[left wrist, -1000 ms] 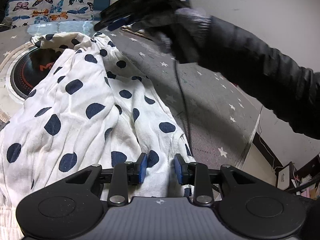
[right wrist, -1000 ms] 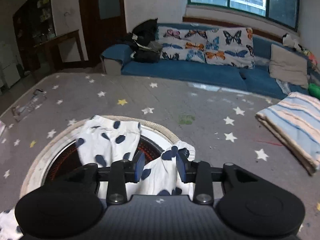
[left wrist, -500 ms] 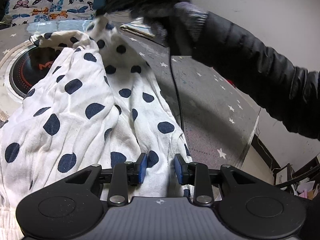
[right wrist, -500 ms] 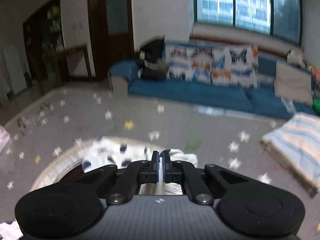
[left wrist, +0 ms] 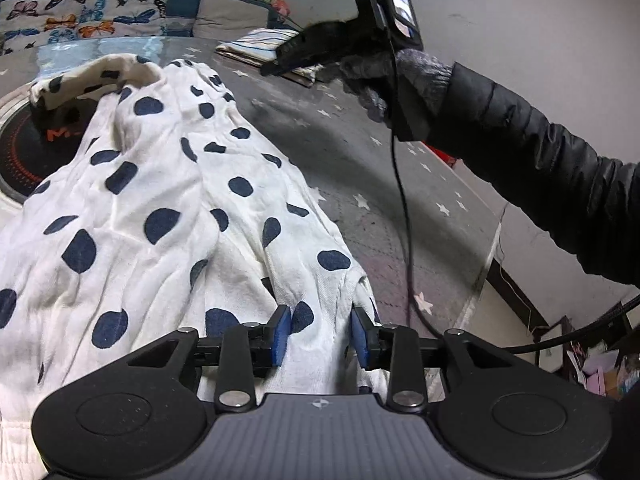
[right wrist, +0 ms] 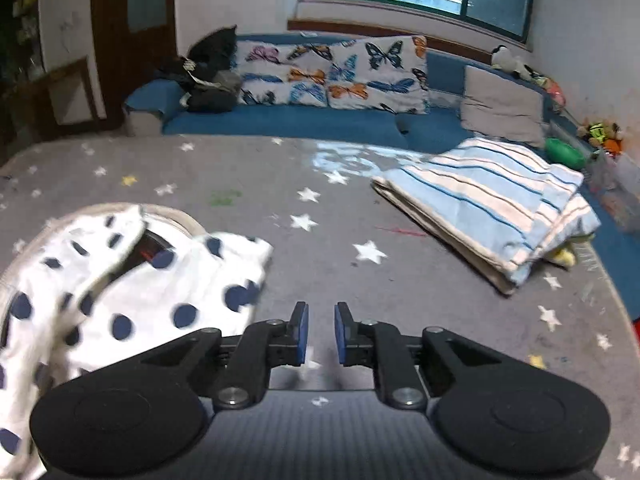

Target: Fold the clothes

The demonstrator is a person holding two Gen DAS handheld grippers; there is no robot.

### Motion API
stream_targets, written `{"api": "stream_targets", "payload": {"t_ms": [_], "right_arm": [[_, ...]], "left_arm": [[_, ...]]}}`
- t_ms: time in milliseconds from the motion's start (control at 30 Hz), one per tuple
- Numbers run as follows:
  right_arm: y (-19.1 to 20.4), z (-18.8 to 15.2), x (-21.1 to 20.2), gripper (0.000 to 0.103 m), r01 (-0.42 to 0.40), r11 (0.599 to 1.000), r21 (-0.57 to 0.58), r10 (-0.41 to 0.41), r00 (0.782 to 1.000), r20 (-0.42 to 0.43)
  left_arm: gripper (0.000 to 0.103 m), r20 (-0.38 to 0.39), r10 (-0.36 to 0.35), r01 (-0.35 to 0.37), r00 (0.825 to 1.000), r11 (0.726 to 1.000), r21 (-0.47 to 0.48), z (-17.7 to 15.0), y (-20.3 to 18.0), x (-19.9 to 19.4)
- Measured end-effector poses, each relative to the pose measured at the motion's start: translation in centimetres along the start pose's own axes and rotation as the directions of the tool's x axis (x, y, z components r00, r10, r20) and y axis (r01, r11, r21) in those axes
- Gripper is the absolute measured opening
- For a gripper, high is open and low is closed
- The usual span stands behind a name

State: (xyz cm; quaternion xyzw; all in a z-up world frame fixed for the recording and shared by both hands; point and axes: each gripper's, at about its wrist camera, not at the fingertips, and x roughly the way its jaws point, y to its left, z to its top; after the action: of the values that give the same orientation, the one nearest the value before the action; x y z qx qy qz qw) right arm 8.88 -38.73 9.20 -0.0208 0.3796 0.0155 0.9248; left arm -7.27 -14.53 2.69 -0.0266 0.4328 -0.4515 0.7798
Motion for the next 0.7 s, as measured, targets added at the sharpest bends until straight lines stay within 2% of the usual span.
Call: {"api": "stream_targets", "payload": {"t_ms": [100, 167, 300, 367, 400, 433, 467, 533, 600, 700], "right_arm": [[0.7, 0.9, 0.7, 0.023, -0.088, 0.996, 0.026, 0.088, 0.996, 0.022], [1.3, 1.6, 1.6, 0.035, -0.124, 0.992, 0.033, 0.123, 0.992, 0.021], [2.4, 2.0, 4.0, 0.036, -0.145, 0.987, 0.074, 0.146, 0.989, -0.009], [2.7, 1.8, 4.7, 0.033, -0.158, 0.984, 0.084, 0.16, 0.987, -0.021], [2.9, 1.7, 5.0, 0.027, -0.166, 0.982, 0.086, 0.169, 0.985, -0.028], [3.0, 1.6, 5.3, 0.014, -0.175, 0.981, 0.088, 0.178, 0.983, -0.034], [3.2, 1.5, 5.3, 0.006, -0.175, 0.981, 0.081, 0.178, 0.983, -0.031], [3.8, 1.7, 4.5, 0.001, -0.15, 0.988, 0.037, 0.15, 0.989, 0.006], [4.2, 1.8, 3.1, 0.001, -0.12, 0.993, -0.01, 0.12, 0.991, 0.067], [4.4, 1.9, -1.1, 0.001, -0.066, 0.995, -0.08, 0.081, 0.976, 0.203]], "left_arm": [[0.035, -0.002, -0.003, 0.003, 1.0, 1.0, -0.005, 0.0, 0.5, -0.4], [0.035, -0.006, -0.01, 0.01, 1.0, 1.0, -0.005, -0.2, 0.4, -0.4], [0.035, -0.012, -0.021, 0.021, 1.0, 1.0, -0.005, 0.1, 0.6, 0.0], [0.035, -0.012, -0.028, 0.028, 1.0, 1.0, -0.012, 0.2, 0.9, 0.1], [0.035, -0.012, -0.031, 0.031, 0.999, 0.999, -0.014, 0.2, 1.0, 0.0], [0.035, -0.014, -0.045, 0.045, 0.999, 0.999, -0.014, 0.3, 1.1, 0.0], [0.035, -0.015, -0.059, 0.059, 0.998, 0.998, -0.013, 0.3, 1.2, 0.0], [0.035, -0.015, -0.06, 0.06, 0.998, 0.998, -0.014, 0.4, 1.3, 0.0], [0.035, -0.014, -0.06, 0.06, 0.998, 0.998, -0.016, 0.4, 1.4, -0.1], [0.035, -0.01, -0.062, 0.062, 0.998, 0.998, -0.019, 0.3, 1.5, -0.1]]}}
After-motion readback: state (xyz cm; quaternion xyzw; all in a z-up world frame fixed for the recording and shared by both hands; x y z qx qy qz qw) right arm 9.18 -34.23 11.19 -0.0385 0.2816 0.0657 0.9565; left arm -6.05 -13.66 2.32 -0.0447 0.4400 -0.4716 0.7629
